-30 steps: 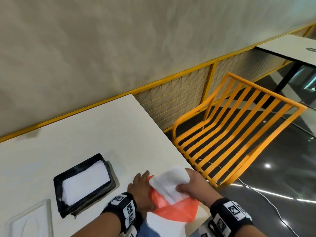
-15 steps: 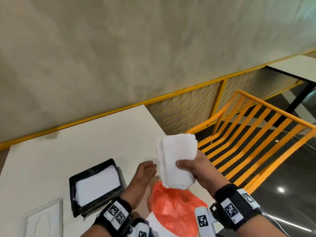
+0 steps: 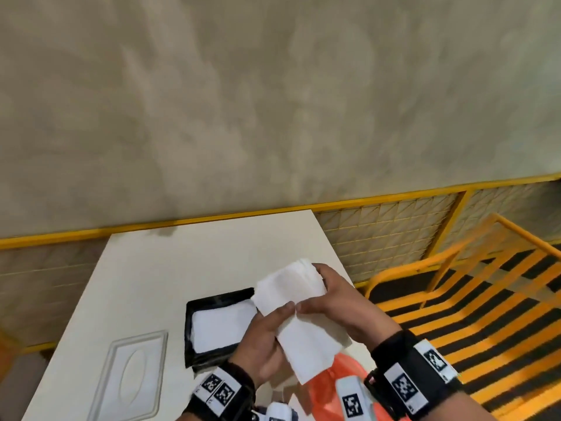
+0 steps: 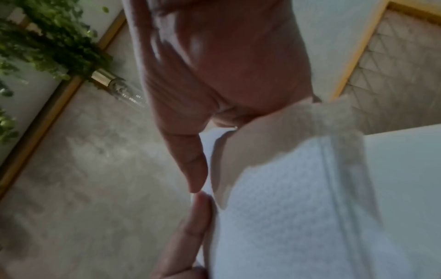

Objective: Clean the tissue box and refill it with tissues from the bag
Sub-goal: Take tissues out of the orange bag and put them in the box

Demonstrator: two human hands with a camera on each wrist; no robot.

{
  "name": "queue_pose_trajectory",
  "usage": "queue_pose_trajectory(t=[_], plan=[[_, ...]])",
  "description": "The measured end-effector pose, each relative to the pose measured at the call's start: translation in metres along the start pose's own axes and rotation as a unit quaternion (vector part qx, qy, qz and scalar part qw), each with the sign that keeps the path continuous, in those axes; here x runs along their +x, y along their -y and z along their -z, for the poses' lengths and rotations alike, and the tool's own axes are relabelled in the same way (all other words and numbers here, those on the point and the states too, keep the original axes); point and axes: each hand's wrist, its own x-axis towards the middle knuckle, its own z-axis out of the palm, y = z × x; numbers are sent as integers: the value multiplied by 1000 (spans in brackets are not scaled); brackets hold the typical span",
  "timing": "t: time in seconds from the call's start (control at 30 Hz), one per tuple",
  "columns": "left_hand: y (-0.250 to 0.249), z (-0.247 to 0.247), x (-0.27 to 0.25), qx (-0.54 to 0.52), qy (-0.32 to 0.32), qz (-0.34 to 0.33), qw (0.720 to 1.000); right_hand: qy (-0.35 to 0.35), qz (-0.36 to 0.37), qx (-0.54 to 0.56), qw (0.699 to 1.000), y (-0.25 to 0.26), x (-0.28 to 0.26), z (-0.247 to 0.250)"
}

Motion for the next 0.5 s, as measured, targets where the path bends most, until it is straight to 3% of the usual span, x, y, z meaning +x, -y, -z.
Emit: queue_pose_trajectory(t=[0.13,0.27,0.4,0.5], plan=[[-9,15,-7,5,-44,-25,999,20,-16,-48,999,-5,11,-16],[-19,24,-16,11,-39,-43,998,28,-16,-57,998,-2,13,-34],[-38,24,-24,-2,-44,-66,997,19,-4,43,999,1,11,-41],[-57,19,-28,-19,-68,-83,994,29,-22,191,981,-11,8,-44]])
